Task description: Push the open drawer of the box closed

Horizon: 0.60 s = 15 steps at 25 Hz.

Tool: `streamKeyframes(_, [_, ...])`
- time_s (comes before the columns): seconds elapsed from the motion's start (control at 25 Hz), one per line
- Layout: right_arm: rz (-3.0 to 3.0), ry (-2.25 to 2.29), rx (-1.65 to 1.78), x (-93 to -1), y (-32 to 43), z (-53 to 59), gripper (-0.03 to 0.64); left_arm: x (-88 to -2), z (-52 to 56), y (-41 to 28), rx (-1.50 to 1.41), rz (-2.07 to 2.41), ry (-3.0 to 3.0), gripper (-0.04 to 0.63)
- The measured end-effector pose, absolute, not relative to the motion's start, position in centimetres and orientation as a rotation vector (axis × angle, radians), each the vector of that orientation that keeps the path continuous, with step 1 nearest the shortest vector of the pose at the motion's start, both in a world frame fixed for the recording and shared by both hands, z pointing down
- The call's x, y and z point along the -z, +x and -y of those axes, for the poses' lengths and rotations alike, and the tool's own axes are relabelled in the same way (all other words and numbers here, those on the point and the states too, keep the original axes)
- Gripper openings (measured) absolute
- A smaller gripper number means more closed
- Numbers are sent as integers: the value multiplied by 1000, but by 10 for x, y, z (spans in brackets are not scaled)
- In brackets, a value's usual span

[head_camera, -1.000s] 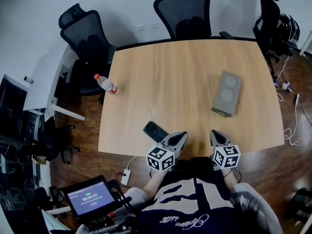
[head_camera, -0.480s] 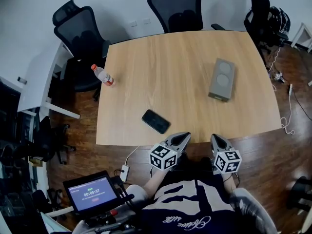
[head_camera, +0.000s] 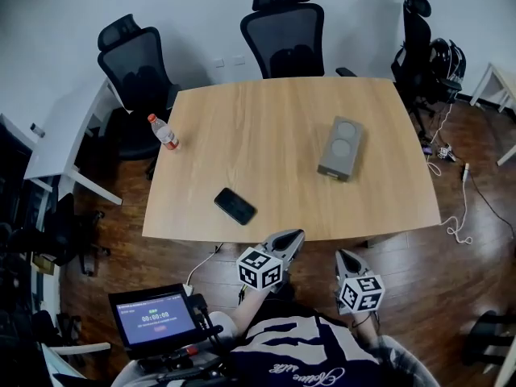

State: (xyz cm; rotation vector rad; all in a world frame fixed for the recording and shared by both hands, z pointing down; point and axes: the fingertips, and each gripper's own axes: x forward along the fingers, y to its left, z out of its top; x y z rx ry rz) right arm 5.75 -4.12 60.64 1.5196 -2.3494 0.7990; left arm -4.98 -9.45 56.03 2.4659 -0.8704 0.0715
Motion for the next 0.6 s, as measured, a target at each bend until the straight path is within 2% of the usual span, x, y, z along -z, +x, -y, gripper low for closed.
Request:
streamKeyframes(0.24, [2409, 1439, -780, -593, 84, -11, -2, -556, 13, 8, -137, 777, 2496, 2])
streamKeyframes(0.48, [2467, 1368, -790, -590, 93, -59, -2, -565, -38, 8, -79, 911, 2414, 2])
streamKeyframes(0.6, [2475, 1347, -822, -593, 97, -79, -2, -574, -69, 8, -139, 925, 2393, 2])
